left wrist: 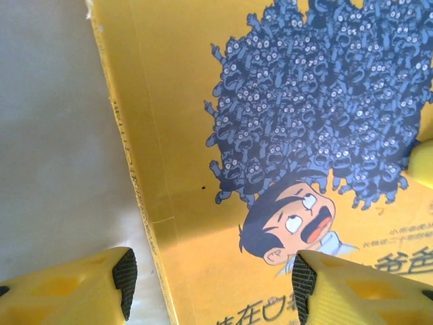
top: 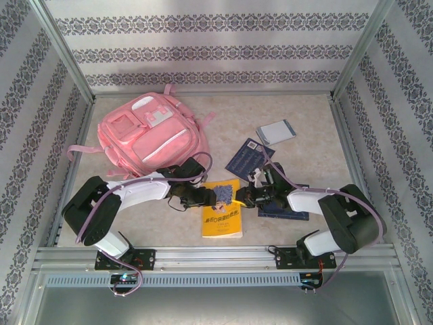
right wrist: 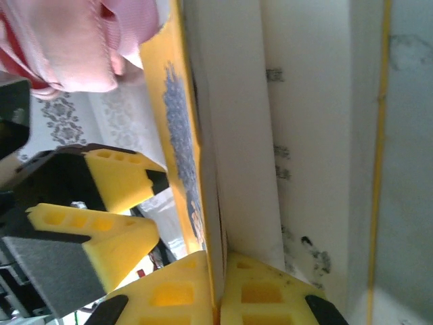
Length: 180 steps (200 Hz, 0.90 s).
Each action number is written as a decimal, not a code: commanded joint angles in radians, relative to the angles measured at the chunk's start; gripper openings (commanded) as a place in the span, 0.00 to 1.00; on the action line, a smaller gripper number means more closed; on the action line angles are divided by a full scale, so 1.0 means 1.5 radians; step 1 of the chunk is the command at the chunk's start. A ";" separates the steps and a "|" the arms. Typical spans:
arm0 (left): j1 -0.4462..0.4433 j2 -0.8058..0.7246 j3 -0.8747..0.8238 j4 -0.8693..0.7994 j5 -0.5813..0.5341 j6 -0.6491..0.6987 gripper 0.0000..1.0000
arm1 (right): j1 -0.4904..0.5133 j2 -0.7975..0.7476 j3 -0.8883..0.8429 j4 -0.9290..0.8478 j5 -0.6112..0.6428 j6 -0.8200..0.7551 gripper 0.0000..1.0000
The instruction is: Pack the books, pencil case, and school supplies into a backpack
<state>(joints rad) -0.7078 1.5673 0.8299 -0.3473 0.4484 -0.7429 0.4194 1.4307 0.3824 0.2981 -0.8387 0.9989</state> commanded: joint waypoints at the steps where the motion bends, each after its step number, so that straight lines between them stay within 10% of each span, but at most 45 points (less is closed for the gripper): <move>1: 0.020 -0.018 -0.028 0.052 0.020 -0.034 0.64 | -0.028 -0.052 -0.008 0.047 -0.025 0.033 0.00; 116: 0.043 -0.014 -0.095 0.301 0.125 -0.151 0.71 | -0.091 -0.159 -0.019 -0.001 -0.047 0.044 0.00; 180: 0.054 -0.004 -0.089 0.278 0.096 -0.152 0.71 | -0.088 -0.219 0.055 -0.254 0.039 -0.092 0.00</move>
<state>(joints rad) -0.6510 1.5620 0.6971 0.0471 0.6167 -0.9516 0.2817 1.1252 0.3786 0.1032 -0.8253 0.9901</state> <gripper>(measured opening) 0.709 0.086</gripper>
